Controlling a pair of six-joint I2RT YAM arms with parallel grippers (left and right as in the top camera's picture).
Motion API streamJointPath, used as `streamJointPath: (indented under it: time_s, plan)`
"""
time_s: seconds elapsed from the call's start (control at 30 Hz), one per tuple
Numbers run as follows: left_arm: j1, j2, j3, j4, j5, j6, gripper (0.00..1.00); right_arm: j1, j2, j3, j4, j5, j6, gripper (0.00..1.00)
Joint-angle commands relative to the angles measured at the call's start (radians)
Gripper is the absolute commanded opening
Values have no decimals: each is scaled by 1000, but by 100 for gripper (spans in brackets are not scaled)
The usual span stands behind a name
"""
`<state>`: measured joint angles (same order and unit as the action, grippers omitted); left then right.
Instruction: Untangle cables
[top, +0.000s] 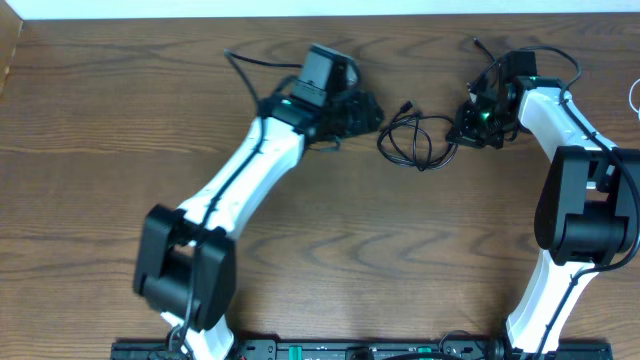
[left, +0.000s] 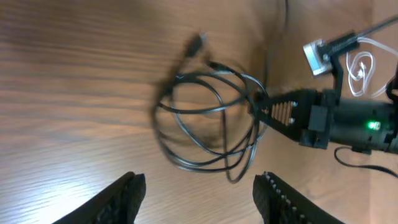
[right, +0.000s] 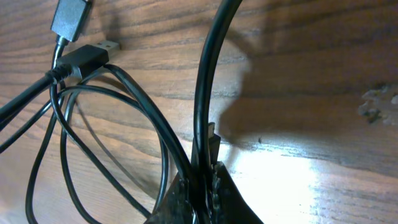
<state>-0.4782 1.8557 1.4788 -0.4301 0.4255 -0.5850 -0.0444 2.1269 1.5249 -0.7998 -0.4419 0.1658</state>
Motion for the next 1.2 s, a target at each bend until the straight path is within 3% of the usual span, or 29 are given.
streamJointPath:
  time_s: [0.0,0.3,0.43,0.57,0.63,0.83,1.0,1.17]
  plan:
    - [-51,64,11,68,69,-113,64,0,-35,1,-5,-24,-18,4]
    - [-143,162,11,218,68,-177,65,2,-35,1,-4,-24,-18,6]
    - [-170,208,11,241,48,-176,55,8,-35,1,-5,-24,-18,7]
    - [-181,264,11,242,14,-176,38,17,-35,1,-1,-21,-18,9]
    - [-181,275,11,233,-21,-176,8,18,-35,1,-1,-21,-18,9]
    - [-164,215,12,184,-108,-84,8,37,-34,-1,-5,79,16,13]
    - [-118,18,12,39,-252,-50,7,36,-34,-1,-11,157,51,14]
    - [-79,-167,12,-48,-257,-36,7,38,-34,-1,-3,163,58,21]
